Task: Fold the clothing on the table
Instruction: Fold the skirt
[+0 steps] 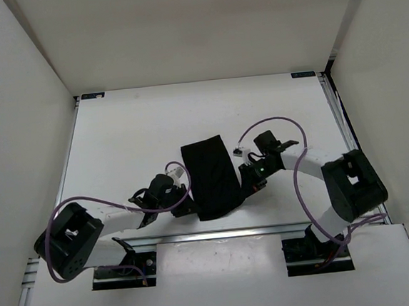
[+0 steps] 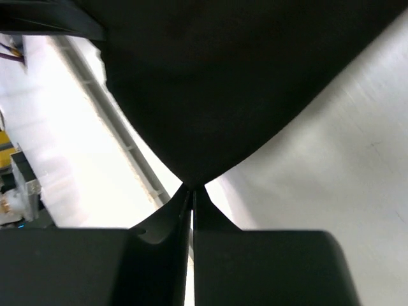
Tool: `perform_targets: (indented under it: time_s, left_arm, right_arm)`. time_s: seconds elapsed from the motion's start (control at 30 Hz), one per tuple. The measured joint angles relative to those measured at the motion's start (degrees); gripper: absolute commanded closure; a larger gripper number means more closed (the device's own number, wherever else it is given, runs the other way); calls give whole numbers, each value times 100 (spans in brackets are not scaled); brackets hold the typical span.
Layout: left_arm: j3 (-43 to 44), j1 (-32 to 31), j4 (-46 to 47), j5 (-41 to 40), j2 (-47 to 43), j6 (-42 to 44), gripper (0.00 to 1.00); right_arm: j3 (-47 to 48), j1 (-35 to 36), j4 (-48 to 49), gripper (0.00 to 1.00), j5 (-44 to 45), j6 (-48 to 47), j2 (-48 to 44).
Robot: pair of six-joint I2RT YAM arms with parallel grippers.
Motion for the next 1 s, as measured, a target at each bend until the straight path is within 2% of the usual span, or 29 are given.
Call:
perform_targets:
  time_s: [0.13,0.37,0.83,1.0]
  left_arm:
    - [-118,11,52,11,-332,-22,100]
    - [-151,188,-129,90,-1432,-24,100]
    - [-426,326,-638,234,-2524,-275,100]
    - [-420,638,-726,437,-2828,-439,100]
  right_arm:
    - [-2,4,4,100,-50,-13,-546]
    - [-2,240,0,100,-105,-26,-1123]
    - [-4,348,-127,100,-304,-46,-1451]
    - [70,129,-236,100,-485,-46,-1521]
